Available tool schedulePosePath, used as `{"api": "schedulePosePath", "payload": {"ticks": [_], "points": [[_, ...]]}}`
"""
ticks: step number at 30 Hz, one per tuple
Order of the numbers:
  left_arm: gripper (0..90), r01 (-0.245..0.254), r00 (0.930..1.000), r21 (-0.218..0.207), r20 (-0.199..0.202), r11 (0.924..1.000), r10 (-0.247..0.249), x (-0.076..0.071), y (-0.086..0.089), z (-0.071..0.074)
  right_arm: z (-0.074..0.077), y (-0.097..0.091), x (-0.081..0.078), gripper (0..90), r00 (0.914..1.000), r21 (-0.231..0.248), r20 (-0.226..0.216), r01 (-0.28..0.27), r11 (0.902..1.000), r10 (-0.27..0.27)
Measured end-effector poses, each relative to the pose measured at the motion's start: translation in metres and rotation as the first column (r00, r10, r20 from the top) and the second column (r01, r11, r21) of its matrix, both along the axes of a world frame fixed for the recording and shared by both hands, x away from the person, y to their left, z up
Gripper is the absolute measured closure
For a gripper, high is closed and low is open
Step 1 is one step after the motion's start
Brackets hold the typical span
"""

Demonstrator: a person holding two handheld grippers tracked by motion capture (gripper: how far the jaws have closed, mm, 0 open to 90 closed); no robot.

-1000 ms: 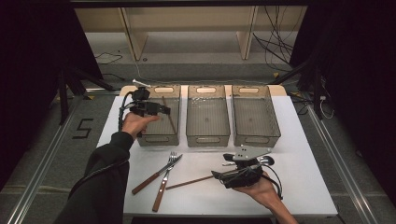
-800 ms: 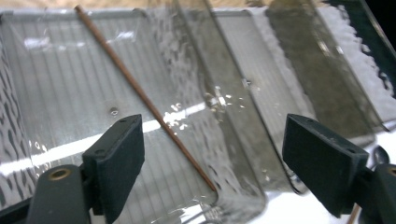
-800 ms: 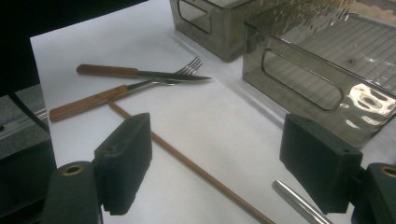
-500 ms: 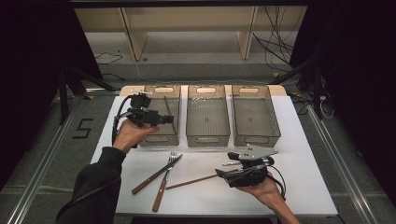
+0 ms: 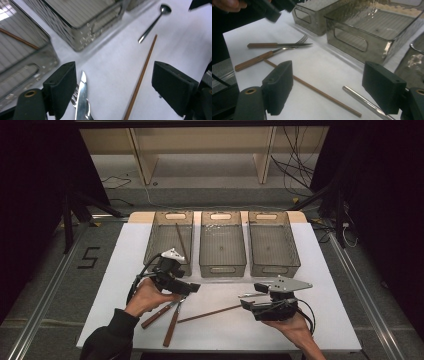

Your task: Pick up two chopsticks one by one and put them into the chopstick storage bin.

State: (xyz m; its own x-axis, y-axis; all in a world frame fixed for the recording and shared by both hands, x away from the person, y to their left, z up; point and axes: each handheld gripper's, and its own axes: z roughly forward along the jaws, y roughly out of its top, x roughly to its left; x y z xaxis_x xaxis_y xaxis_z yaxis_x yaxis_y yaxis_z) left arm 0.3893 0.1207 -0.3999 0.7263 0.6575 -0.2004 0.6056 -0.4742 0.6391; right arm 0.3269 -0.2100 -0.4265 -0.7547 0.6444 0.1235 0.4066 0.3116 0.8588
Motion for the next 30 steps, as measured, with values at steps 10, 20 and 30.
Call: {"api": "schedulePosePath", "payload": {"ticks": [10, 20, 30], "points": [[20.1, 0.081, 0.9966, 0.077, -0.021, 0.9937, -0.080, -0.013, -0.018, -0.018, -0.001, -0.010, -0.002, 25.3, 0.9995, 0.012, 0.002, 0.030, 0.9995, -0.030], [30.5, 0.193, 0.9789, 0.180, -0.103, 0.9646, -0.177, -0.020, -0.040, -0.036, -0.003, -0.012, -0.003, 25.3, 0.9995, 0.010, -0.006, 0.032, 0.9994, -0.032], [46.8, 0.269, 0.9592, 0.245, -0.156, 0.9316, -0.235, -0.022, -0.049, -0.047, -0.003, -0.012, -0.003, 25.4, 0.9996, 0.008, -0.008, 0.027, 0.9996, -0.027]]}}
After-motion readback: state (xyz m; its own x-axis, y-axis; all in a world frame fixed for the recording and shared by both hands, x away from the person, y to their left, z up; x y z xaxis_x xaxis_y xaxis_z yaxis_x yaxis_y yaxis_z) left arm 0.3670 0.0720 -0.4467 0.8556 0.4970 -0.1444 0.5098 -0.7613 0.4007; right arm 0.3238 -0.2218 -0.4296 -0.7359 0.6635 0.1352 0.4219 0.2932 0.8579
